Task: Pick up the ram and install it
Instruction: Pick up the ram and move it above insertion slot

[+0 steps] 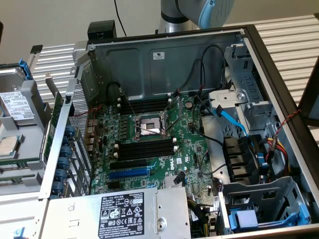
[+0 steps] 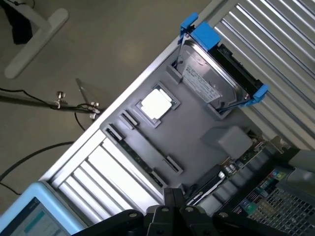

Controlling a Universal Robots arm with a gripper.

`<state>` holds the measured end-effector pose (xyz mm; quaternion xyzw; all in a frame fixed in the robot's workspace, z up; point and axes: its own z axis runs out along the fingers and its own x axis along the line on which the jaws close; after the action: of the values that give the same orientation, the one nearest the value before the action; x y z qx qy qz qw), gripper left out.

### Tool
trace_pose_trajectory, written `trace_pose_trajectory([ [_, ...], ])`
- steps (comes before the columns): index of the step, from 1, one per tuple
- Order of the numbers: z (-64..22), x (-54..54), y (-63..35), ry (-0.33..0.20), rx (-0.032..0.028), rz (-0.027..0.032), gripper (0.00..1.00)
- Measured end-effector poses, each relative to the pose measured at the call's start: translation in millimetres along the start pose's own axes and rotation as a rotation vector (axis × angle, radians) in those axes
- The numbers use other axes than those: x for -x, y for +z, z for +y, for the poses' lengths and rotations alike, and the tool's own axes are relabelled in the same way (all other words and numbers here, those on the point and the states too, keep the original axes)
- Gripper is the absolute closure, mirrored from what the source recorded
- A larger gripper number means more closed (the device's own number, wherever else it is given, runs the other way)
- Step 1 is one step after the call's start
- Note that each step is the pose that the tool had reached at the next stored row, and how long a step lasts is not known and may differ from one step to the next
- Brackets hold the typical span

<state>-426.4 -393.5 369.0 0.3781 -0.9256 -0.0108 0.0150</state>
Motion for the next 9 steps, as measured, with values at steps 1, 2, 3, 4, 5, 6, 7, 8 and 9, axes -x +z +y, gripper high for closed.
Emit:
trace_pose_trajectory([
  [1, 0.2, -0.2, 0.3, -0.016, 0.0000, 0.0002, 0.89],
  [2, 0.3, -0.3, 0.5, -0.032, -0.0001, 0.0006, 0.89],
  [3, 0.5, -0.6, 0.9, -0.047, -0.0004, 0.0009, 0.89],
  [4, 0.7, -0.8, 1.1, -0.061, -0.0005, 0.0011, 0.89],
  [5, 0.9, -1.0, 1.4, -0.075, -0.0007, 0.0013, 0.89],
  [6, 1.2, -1.2, 1.7, -0.088, -0.0009, 0.0016, 0.89],
  [7, 1.5, -1.6, 2.0, -0.100, -0.0009, 0.0019, 0.89],
  [8, 1.8, -1.9, 2.2, -0.112, -0.0010, 0.0023, 0.89],
  [9, 2.1, -2.2, 2.6, -0.124, -0.0013, 0.0025, 0.89],
])
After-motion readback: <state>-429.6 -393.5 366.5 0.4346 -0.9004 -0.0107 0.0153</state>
